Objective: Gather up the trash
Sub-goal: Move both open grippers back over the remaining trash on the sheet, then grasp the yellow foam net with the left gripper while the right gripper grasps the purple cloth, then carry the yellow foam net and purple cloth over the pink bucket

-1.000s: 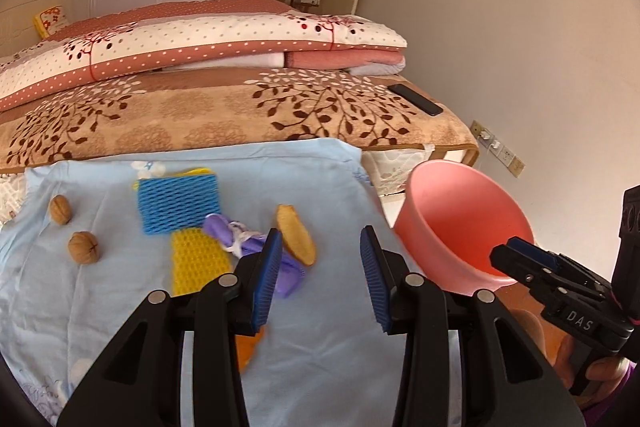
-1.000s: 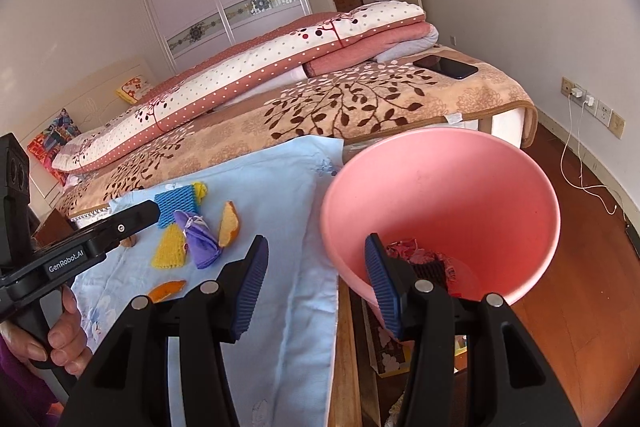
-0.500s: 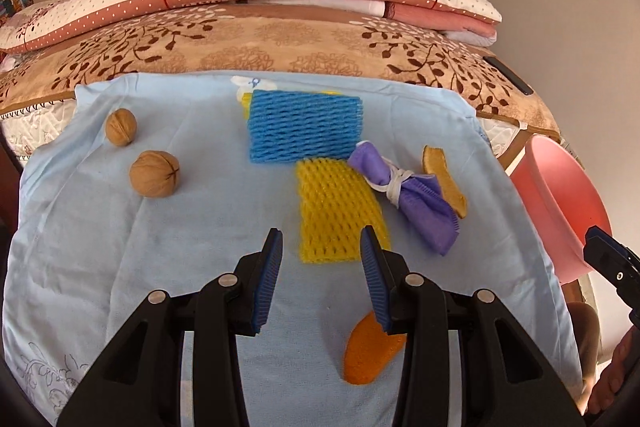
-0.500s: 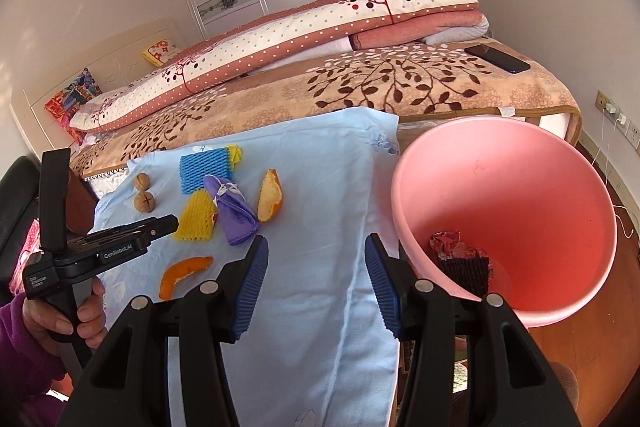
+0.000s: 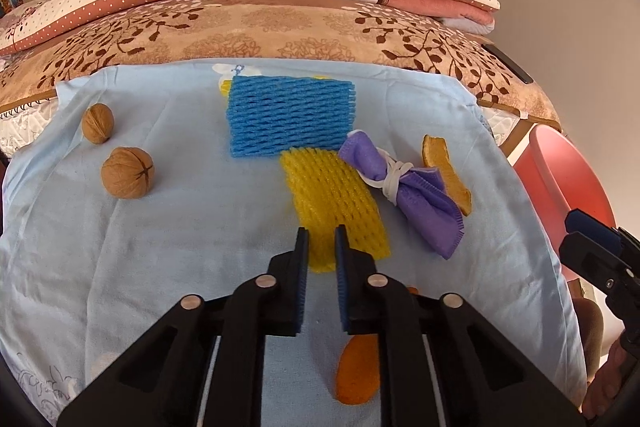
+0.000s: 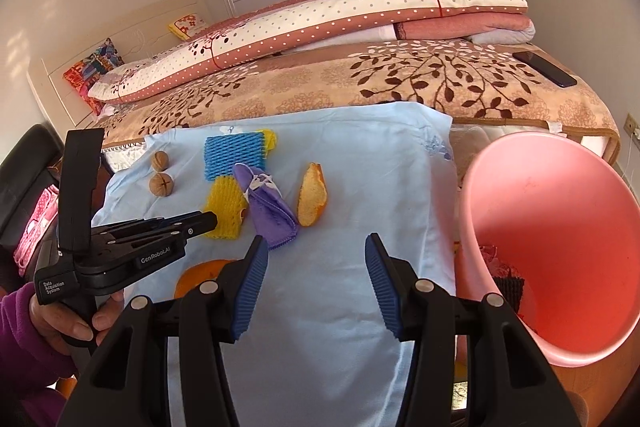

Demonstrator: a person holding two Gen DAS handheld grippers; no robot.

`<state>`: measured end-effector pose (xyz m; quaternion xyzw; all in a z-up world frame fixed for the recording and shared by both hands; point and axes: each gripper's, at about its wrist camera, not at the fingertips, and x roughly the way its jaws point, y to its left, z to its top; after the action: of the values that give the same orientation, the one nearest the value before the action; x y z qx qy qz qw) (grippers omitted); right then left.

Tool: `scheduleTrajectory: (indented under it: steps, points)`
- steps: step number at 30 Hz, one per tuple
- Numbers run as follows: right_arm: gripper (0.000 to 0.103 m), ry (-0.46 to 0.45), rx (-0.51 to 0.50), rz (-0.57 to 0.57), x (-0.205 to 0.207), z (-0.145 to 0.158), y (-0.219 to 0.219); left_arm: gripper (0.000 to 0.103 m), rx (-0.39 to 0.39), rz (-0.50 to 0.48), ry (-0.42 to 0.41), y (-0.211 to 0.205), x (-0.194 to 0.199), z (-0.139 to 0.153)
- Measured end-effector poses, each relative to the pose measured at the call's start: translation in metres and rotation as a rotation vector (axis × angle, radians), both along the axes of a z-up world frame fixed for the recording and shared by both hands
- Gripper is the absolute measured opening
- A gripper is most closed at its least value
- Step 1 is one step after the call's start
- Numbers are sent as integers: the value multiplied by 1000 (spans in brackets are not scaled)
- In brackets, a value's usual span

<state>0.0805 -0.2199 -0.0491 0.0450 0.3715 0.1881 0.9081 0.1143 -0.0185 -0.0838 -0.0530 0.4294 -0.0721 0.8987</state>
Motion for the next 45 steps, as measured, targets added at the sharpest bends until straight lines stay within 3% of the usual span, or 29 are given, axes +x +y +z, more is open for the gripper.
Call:
scheduleTrajectory:
  steps: [10, 18, 29, 32, 38, 45]
  points:
    - [50, 24, -21, 102, 32, -8, 43, 8, -85, 31, -67, 27, -21, 23]
    - [50, 52, -94, 158, 57, -23, 76, 8, -131, 53, -72, 43, -31, 27]
    - [50, 117, -136, 155, 71, -48, 84, 8, -158, 64, -75, 52, -37, 28]
    - [38, 126, -130, 151, 70, -48, 82, 8, -159, 64, -76, 52, -37, 29]
    - [24, 136, -72, 137, 60, -40, 73, 8, -157, 58, -92, 50, -41, 35]
    - [23, 97, -23, 104, 40, -20, 57, 8, -152, 30, -121, 40, -46, 47]
